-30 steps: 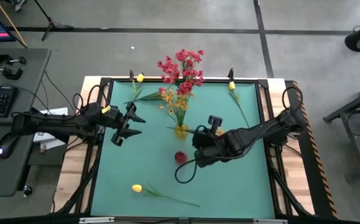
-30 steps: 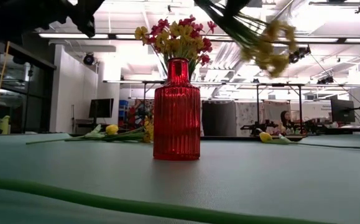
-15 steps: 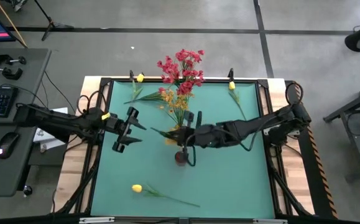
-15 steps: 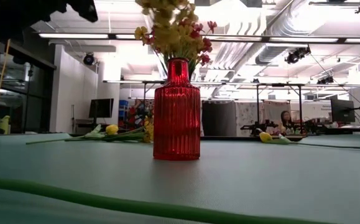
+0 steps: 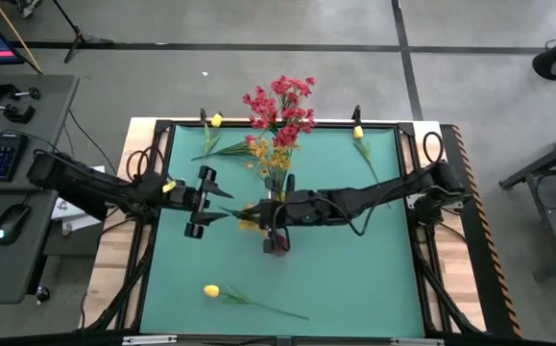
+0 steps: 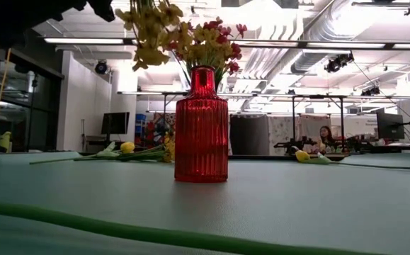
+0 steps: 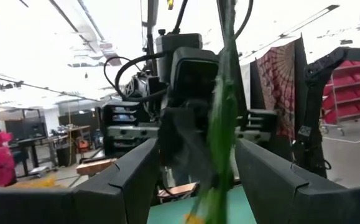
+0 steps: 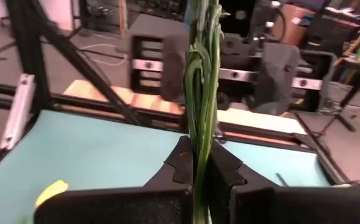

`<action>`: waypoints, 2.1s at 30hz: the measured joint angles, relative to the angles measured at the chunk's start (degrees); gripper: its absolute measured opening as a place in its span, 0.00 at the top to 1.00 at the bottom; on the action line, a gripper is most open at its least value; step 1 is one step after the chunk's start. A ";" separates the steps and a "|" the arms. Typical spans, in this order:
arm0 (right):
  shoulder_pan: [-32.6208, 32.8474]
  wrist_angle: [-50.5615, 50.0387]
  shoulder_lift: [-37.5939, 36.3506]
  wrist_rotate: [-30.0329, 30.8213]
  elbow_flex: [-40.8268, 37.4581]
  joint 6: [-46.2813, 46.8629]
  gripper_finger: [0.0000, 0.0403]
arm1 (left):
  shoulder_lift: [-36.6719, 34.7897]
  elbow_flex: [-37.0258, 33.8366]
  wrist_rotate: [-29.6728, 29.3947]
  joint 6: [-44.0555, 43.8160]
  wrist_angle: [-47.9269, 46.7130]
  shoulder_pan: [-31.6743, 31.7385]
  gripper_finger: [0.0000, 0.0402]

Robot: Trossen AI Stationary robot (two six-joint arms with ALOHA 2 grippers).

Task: Sort flowers into vase by color
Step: Put the bottom yellow flowers into the yellow vase

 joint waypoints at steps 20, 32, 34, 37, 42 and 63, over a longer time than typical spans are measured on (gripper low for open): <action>-1.01 -3.30 0.67 0.84 0.07 1.63 1.00 | 11.25 6.38 -5.28 -2.03 -0.03 -1.06 0.50; -1.01 -4.97 0.67 2.31 0.13 1.64 0.93 | 11.22 6.36 -7.45 -3.54 0.02 -1.06 0.80; -0.69 -4.90 0.67 3.88 0.13 1.59 0.87 | 11.16 6.36 -7.73 -3.60 0.09 -1.03 0.93; 0.32 -5.38 0.50 8.73 0.13 1.19 0.75 | 11.13 6.36 -9.27 -3.30 -0.31 -0.99 0.96; 3.04 -7.42 -1.19 19.14 0.13 -7.00 0.52 | 7.63 6.34 -16.11 -1.53 -6.70 -0.86 0.99; 7.92 -14.76 3.33 39.84 0.17 -57.42 0.34 | -1.89 6.30 8.41 -36.43 -22.17 10.08 0.99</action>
